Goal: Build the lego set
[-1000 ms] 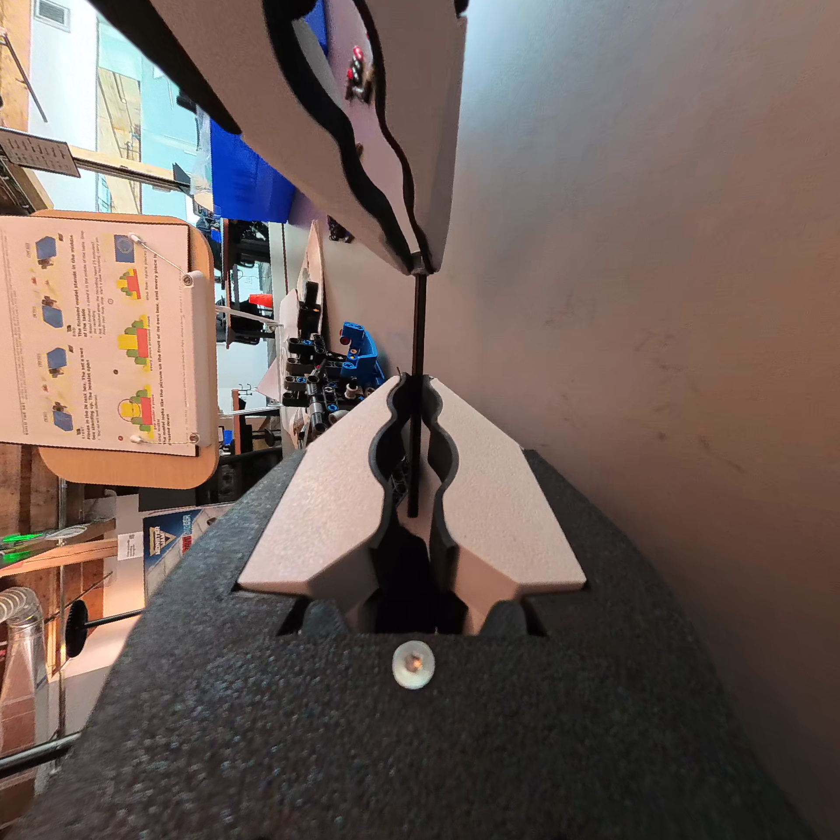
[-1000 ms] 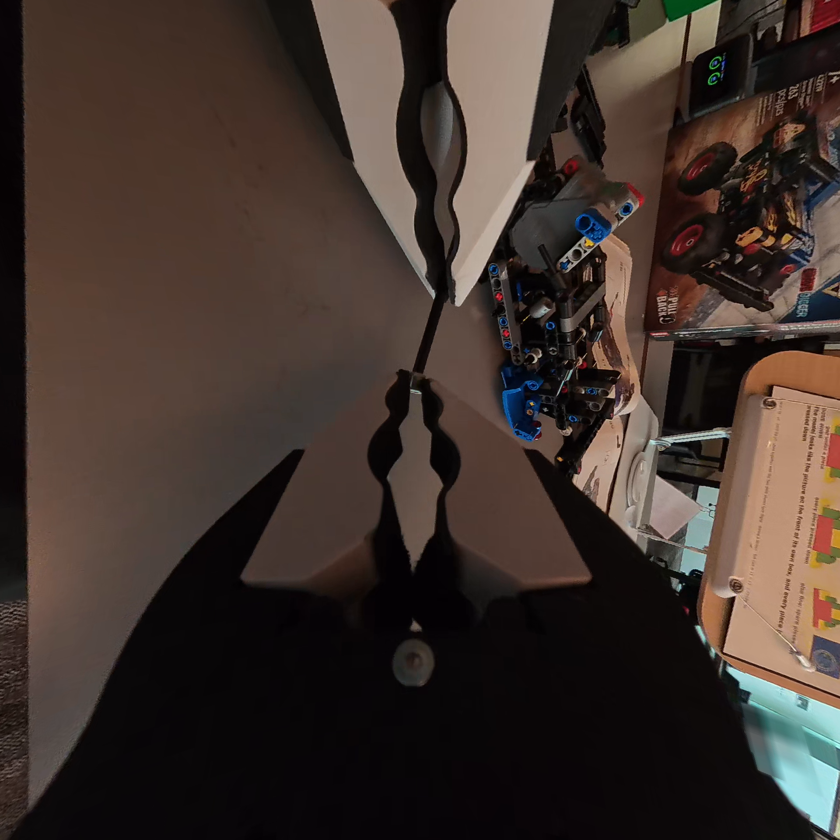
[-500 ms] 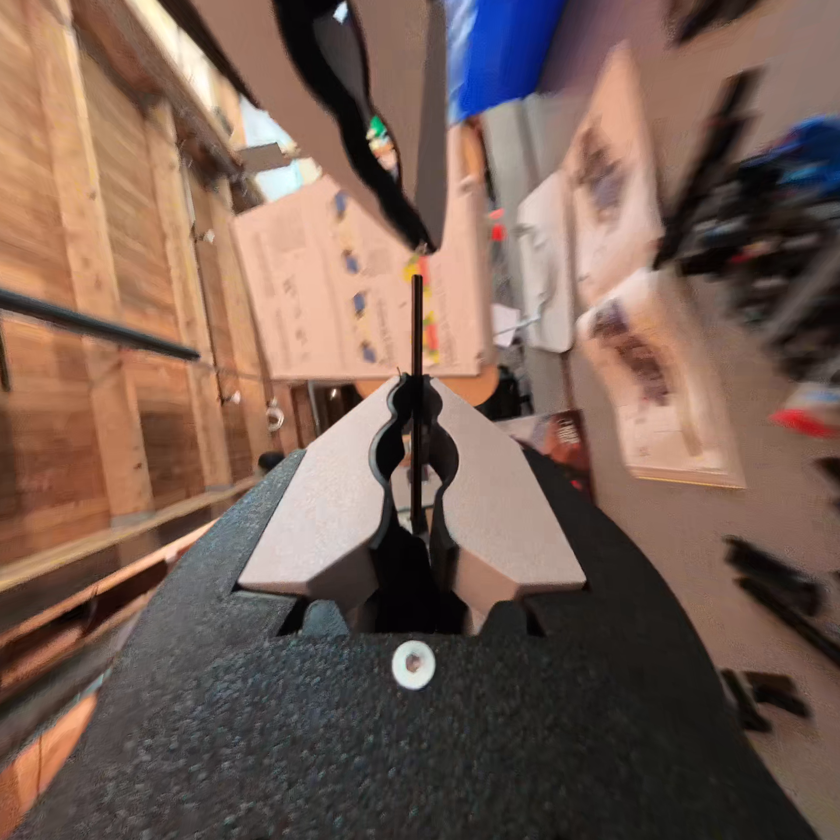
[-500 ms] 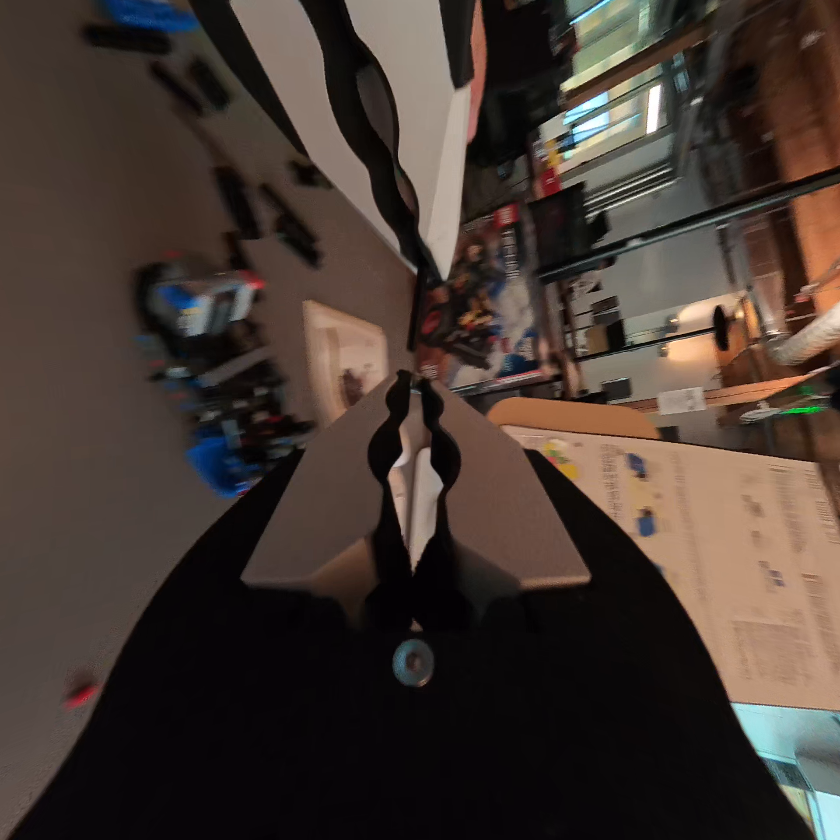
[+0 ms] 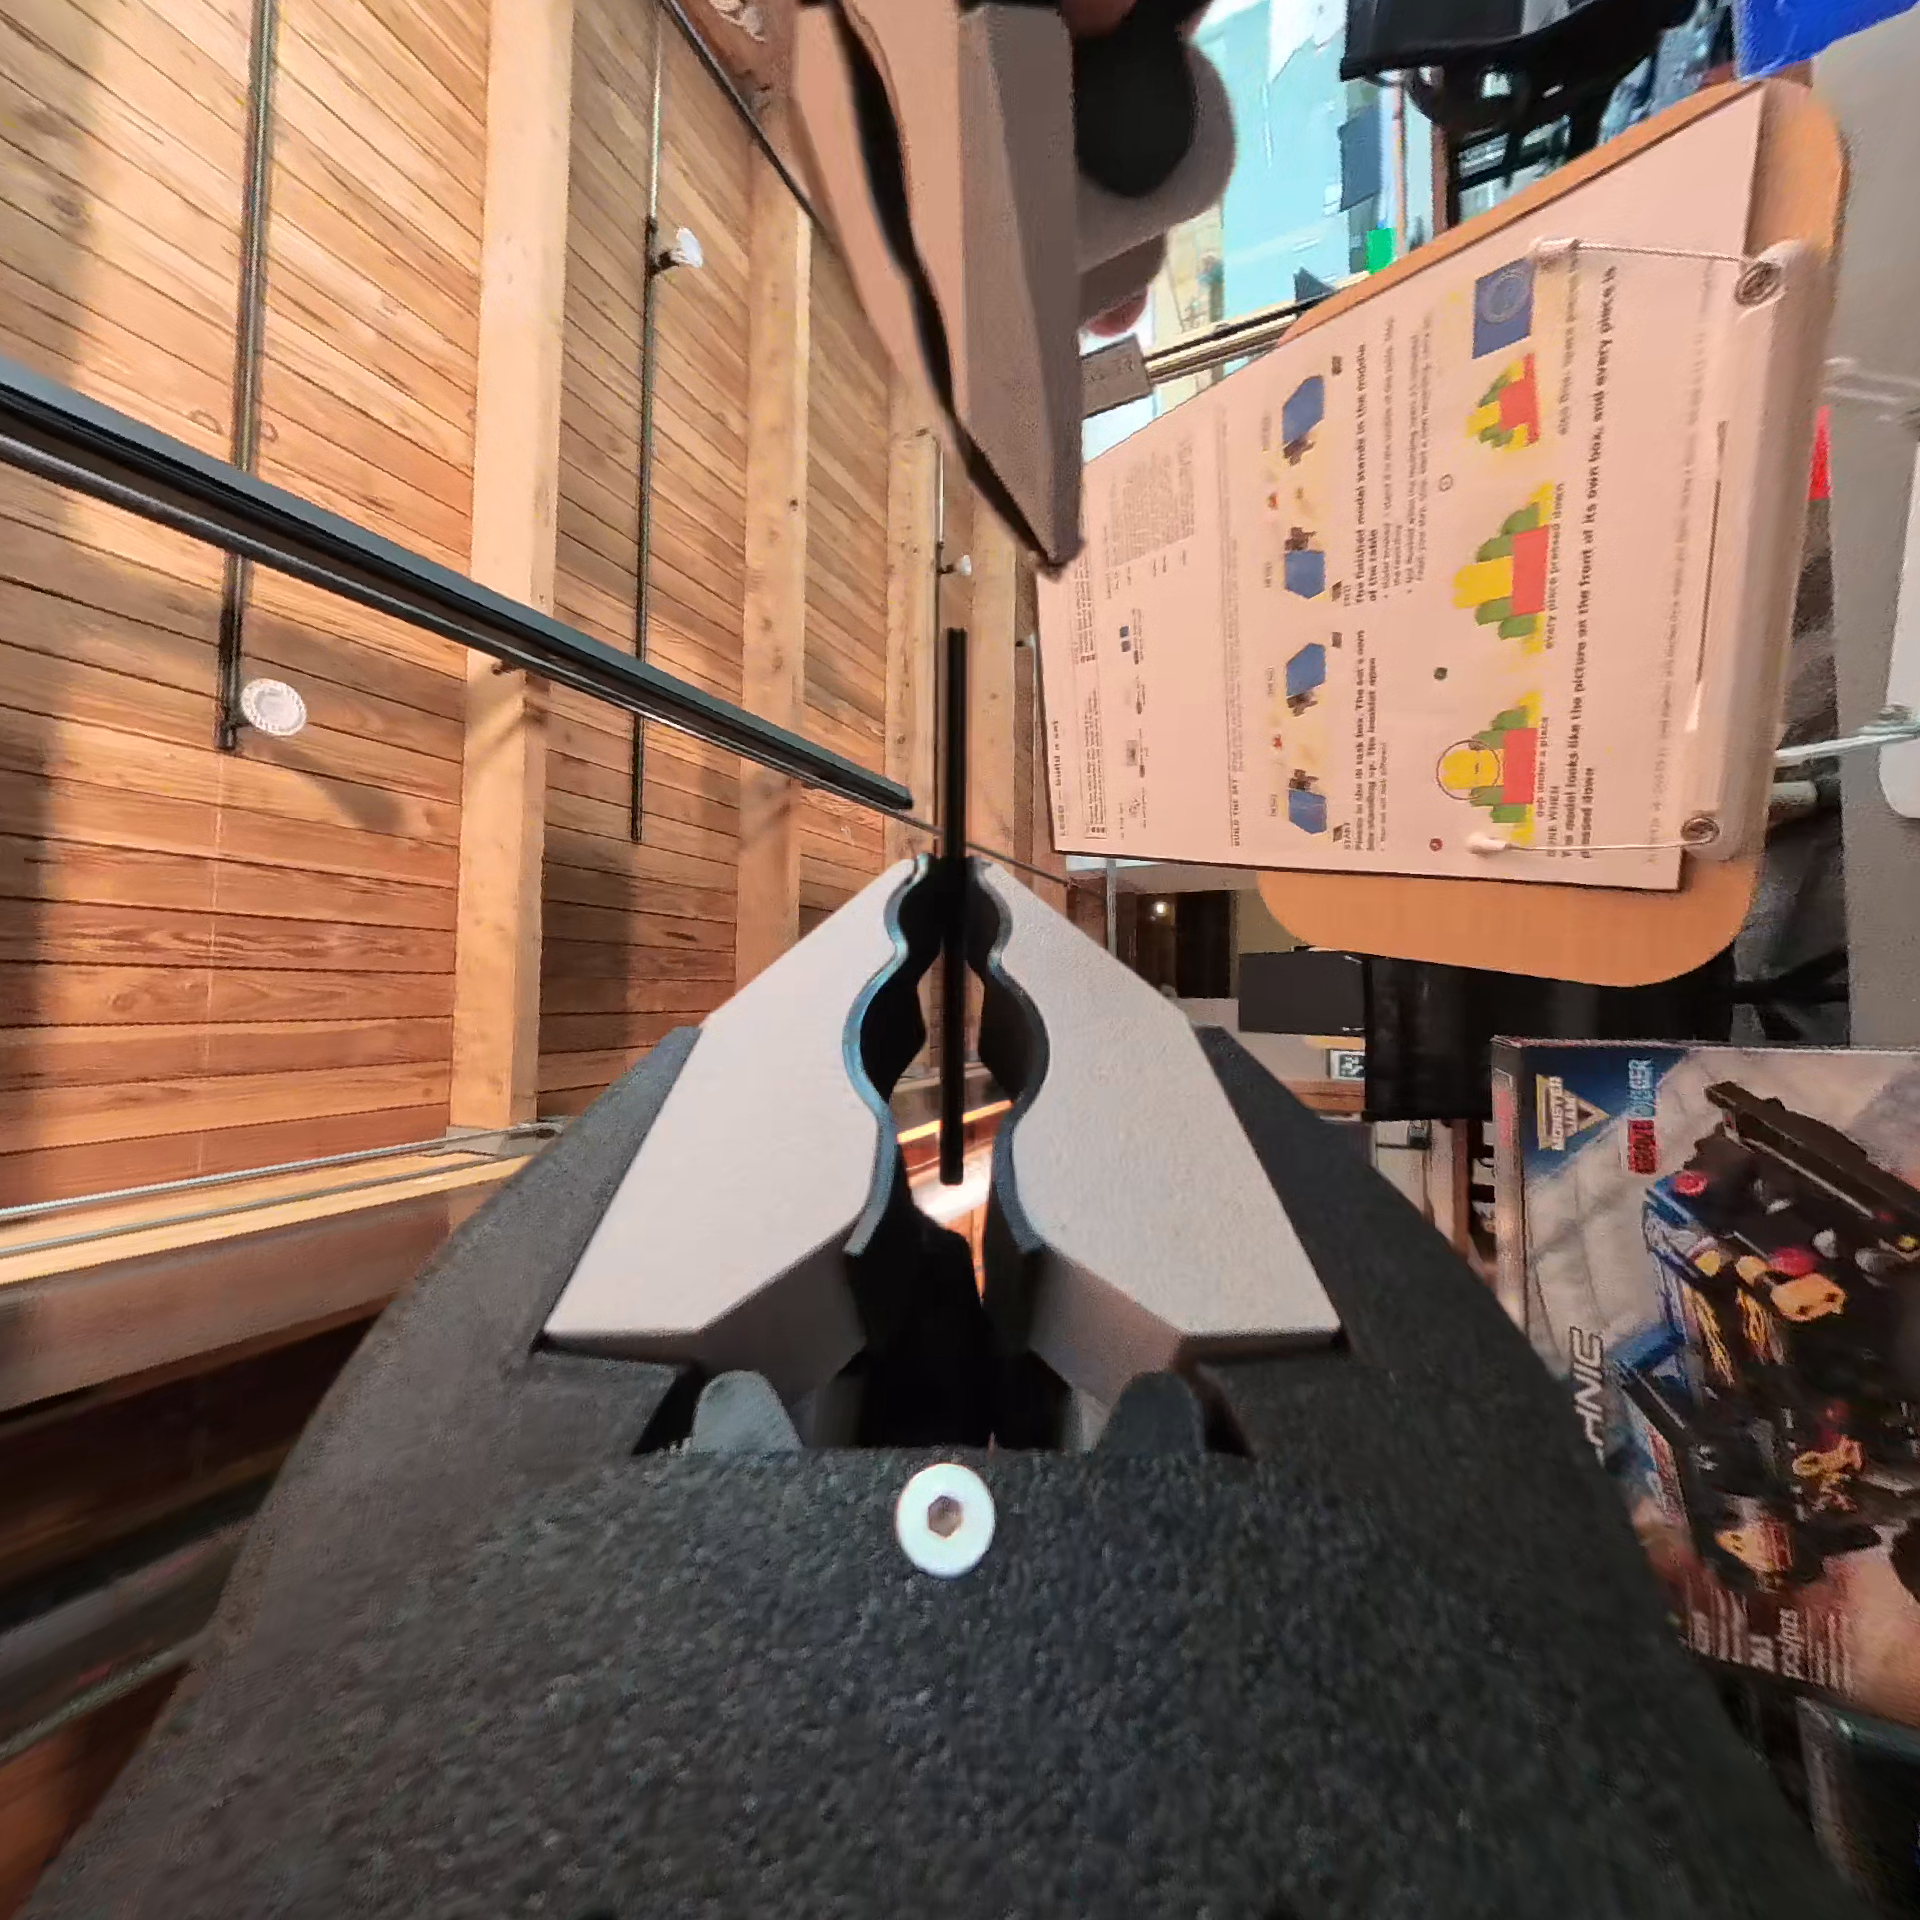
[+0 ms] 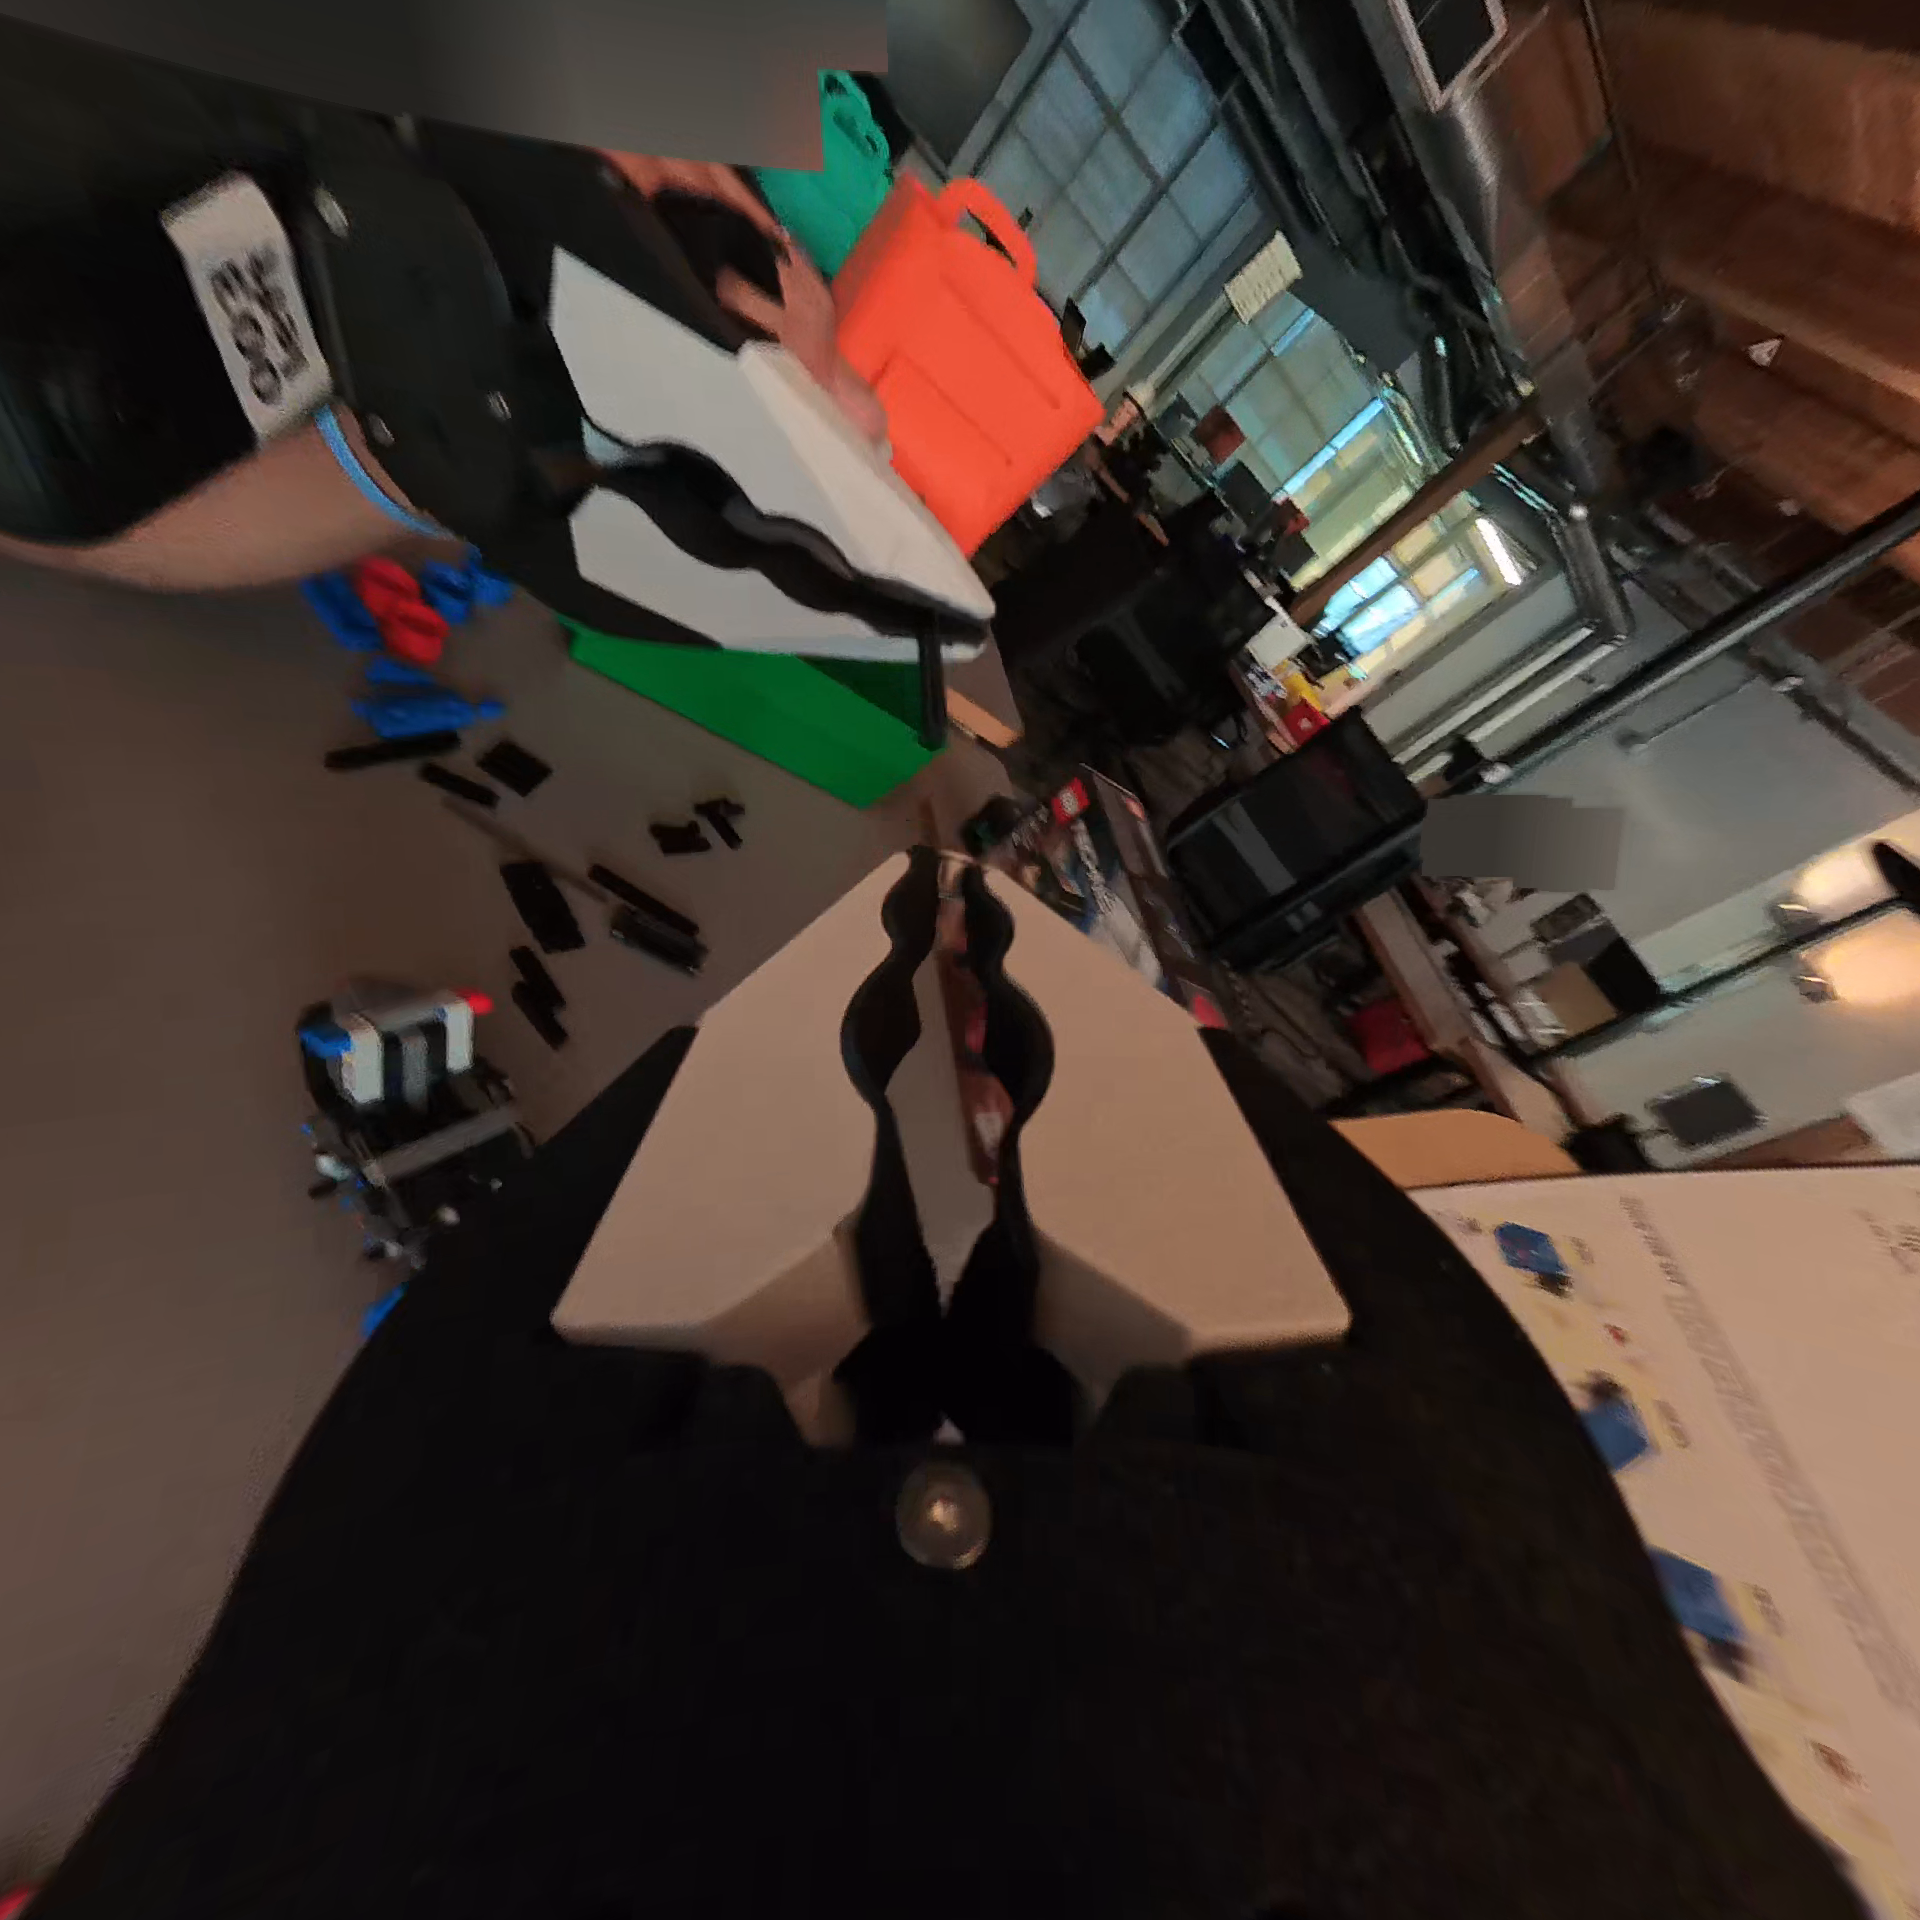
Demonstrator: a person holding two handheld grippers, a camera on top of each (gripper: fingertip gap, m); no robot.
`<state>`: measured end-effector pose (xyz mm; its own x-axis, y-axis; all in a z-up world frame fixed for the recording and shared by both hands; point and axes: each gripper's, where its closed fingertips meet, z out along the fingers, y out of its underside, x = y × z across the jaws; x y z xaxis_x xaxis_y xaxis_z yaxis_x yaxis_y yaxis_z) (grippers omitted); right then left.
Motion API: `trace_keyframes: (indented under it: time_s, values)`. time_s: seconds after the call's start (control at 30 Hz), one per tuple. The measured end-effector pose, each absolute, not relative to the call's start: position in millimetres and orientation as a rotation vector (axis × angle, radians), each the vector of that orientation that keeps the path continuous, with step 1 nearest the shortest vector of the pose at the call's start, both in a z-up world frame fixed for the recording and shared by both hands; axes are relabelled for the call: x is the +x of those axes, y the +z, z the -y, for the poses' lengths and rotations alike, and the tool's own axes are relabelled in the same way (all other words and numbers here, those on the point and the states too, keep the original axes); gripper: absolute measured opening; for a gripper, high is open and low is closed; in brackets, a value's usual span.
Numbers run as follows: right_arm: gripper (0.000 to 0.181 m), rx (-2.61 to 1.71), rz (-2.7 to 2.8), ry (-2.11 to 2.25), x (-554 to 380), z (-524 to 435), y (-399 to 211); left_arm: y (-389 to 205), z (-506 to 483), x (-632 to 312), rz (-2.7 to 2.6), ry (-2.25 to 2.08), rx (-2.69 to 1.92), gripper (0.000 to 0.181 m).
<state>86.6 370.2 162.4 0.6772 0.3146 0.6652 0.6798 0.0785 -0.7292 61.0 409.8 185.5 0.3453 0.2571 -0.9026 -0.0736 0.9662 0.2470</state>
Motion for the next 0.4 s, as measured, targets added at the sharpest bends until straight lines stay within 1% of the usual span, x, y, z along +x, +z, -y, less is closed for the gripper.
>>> trace_keyframes:
  time_s: [0.4]
  values:
    - [0.004, -1.565, 0.975, -0.893, 80.2, -371.7, 160.6, 171.8, -411.3, 63.6, -1.301, 0.283, 0.137, 0.002]
